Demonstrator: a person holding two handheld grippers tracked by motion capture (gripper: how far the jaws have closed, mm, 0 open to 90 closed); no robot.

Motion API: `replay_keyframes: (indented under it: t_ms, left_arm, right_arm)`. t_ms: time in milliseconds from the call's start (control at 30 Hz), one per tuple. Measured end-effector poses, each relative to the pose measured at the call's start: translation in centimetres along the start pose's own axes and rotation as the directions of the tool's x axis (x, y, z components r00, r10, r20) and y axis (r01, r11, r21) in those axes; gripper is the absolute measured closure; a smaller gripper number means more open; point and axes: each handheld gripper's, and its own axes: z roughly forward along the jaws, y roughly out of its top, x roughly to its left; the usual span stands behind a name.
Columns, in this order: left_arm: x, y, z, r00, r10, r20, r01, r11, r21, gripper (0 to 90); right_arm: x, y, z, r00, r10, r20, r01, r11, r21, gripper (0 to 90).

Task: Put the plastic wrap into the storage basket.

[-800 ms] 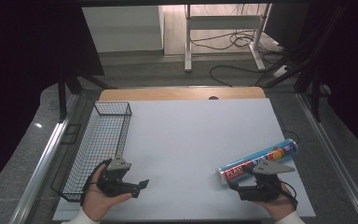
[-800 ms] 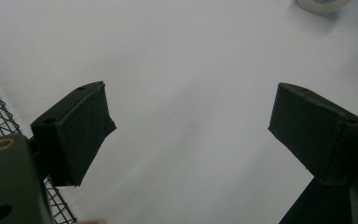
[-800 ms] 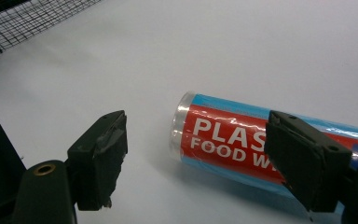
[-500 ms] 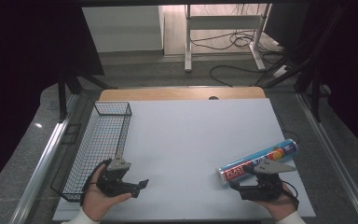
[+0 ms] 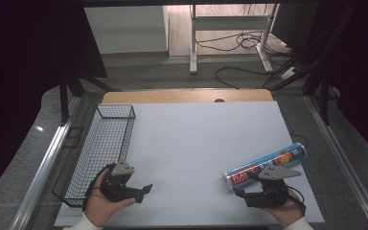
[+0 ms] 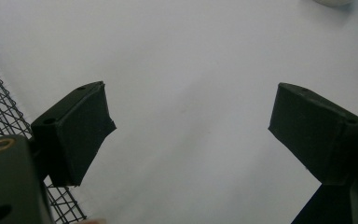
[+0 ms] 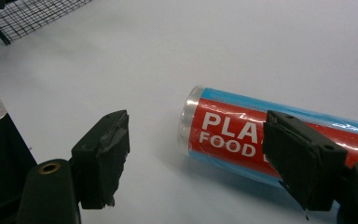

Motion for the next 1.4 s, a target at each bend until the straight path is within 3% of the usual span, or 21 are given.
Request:
replay_keyframes:
  t_ms: [267,567,667,900,1000,1200,1233,1267,1333,1400]
  left_arm:
    - [0.0,0.0,-0.1,1.0000,0.004,-0.003,-0.004,1.0000,-0.002,12.6]
    - [-0.1,0.1,-0.4,1.0000,-0.001,-0.006,0.001,0.9999,-0.013,12.5]
    - [-0.2,0.1,-0.6,1.0000,0.006,0.000,-0.006,0.9998,-0.018,12.5]
    - [0.1,0.0,-0.7,1.0000,-0.001,0.001,0.001,0.9998,-0.020,12.5]
    - [0.2,-0.1,-0.7,1.0000,-0.006,-0.004,0.006,0.9997,-0.022,12.5]
    - [0.1,0.0,-0.6,1.0000,-0.001,-0.005,0.001,0.9998,-0.017,12.5]
    - [0.1,0.0,-0.6,1.0000,0.000,-0.005,0.000,0.9999,-0.016,12.5]
    - [0.1,0.0,-0.6,1.0000,0.000,-0.005,0.000,0.9999,-0.016,12.5]
    - [0.1,0.0,-0.6,1.0000,0.000,-0.005,0.000,0.9999,-0.016,12.5]
    - [0.1,0.0,-0.6,1.0000,0.001,-0.006,-0.001,0.9999,-0.015,12.5]
  right_arm:
    - [-0.1,0.2,-0.2,0.9999,0.006,0.009,-0.006,1.000,-0.001,24.6]
    - [-1.7,2.0,-1.7,0.9976,0.037,0.059,-0.035,0.999,-0.029,26.9]
    - [-3.6,3.3,-2.8,0.9919,0.068,0.107,-0.063,0.997,-0.055,29.8]
    - [-6.1,3.7,-3.2,0.9838,0.107,0.144,-0.102,0.994,-0.039,35.6]
    - [-7.9,3.7,-3.7,0.9782,0.110,0.177,-0.107,0.994,-0.023,43.7]
    - [-9.5,3.6,-4.8,0.9684,0.112,0.223,-0.114,0.993,-0.004,51.7]
    - [-10.2,3.4,-5.3,0.9628,0.122,0.241,-0.128,0.992,0.007,56.6]
    - [-10.2,3.4,-5.3,0.9628,0.122,0.241,-0.128,0.992,0.007,56.6]
    - [-11.2,3.2,-5.9,0.9548,0.137,0.264,-0.149,0.988,0.027,67.5]
    - [-11.5,3.2,-6.1,0.9513,0.142,0.274,-0.157,0.987,0.031,69.7]
